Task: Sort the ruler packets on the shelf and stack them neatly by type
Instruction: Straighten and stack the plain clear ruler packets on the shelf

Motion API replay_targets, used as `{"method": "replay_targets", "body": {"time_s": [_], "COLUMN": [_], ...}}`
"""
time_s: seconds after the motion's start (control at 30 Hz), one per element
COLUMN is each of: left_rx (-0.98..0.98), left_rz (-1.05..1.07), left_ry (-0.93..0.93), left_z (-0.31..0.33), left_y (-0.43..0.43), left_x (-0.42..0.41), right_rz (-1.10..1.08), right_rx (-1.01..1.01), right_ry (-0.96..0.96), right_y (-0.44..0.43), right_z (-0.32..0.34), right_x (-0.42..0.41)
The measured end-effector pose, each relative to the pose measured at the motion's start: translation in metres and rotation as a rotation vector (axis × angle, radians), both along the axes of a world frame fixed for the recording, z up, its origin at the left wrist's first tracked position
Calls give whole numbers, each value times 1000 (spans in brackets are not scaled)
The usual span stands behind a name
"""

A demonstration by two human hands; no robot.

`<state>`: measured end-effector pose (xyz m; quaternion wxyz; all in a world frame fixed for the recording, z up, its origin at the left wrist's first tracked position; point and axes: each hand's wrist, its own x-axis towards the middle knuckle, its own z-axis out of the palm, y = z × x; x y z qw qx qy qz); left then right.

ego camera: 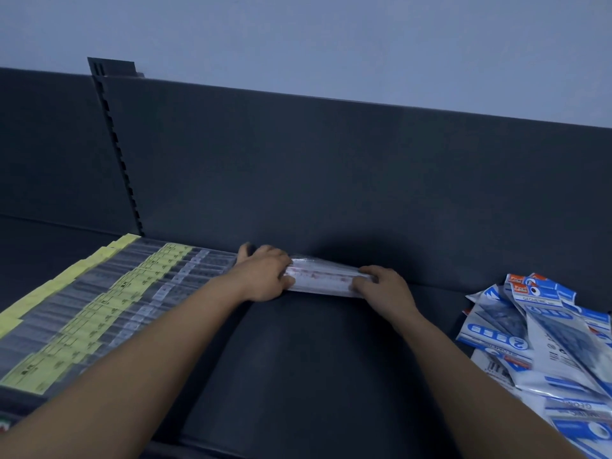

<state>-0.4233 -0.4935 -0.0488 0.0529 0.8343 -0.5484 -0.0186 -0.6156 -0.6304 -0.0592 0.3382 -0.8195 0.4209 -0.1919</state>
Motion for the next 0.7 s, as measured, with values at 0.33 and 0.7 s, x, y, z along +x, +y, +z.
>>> {"method": "replay_targets", "body": {"time_s": [0.33, 0.7], "left_rx": [85, 99], "left_rz": [-46, -75], "left_ry": [-72, 106], "left_z": [9, -16], "left_y": [4, 1], "left_x": [-12, -28], "right_rz": [15, 216], "right_rx": [-268, -386], "right_ry": [149, 499], "right_y": [13, 28], "right_z": [2, -16], "right_x": [-11, 11]}}
